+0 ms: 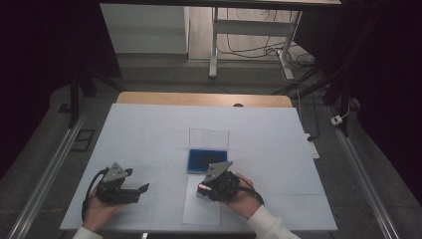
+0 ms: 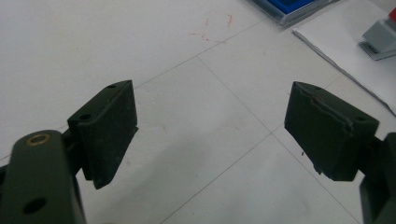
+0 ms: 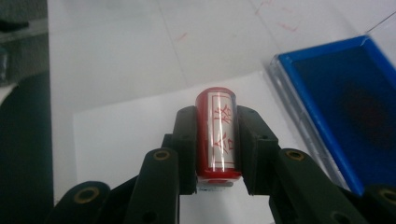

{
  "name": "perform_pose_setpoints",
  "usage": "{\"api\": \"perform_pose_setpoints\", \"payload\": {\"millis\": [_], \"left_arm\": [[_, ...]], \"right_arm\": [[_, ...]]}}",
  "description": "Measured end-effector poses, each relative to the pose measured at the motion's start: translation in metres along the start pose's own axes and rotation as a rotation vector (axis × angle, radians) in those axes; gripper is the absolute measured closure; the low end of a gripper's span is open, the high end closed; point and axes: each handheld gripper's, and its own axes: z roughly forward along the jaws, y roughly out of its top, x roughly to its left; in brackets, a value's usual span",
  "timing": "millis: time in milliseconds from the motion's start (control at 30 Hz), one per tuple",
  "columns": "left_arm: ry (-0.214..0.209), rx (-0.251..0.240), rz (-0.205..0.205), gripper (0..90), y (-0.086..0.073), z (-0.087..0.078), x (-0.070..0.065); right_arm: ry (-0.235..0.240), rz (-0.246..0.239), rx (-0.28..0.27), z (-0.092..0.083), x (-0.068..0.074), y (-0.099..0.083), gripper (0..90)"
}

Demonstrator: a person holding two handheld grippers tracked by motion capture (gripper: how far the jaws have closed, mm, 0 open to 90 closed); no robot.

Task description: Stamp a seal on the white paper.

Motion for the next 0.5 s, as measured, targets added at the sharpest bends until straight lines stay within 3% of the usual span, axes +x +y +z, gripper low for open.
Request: {"api": "perform_pose_setpoints", "payload": {"millis": [133, 500], "left_arm": [[-0.001, -0.001, 0.000, 17.2, 0.000, 0.000, 0.000], [0.003, -0.001, 0.001, 17.2, -0.001, 0.000, 0.000]], "right_arm": [[0.000, 0.036, -0.041, -0.011, -0.004, 0.001, 70.1], [-0.039, 0.057, -0.091, -0.027, -0.014, 0.000, 70.1]]}}
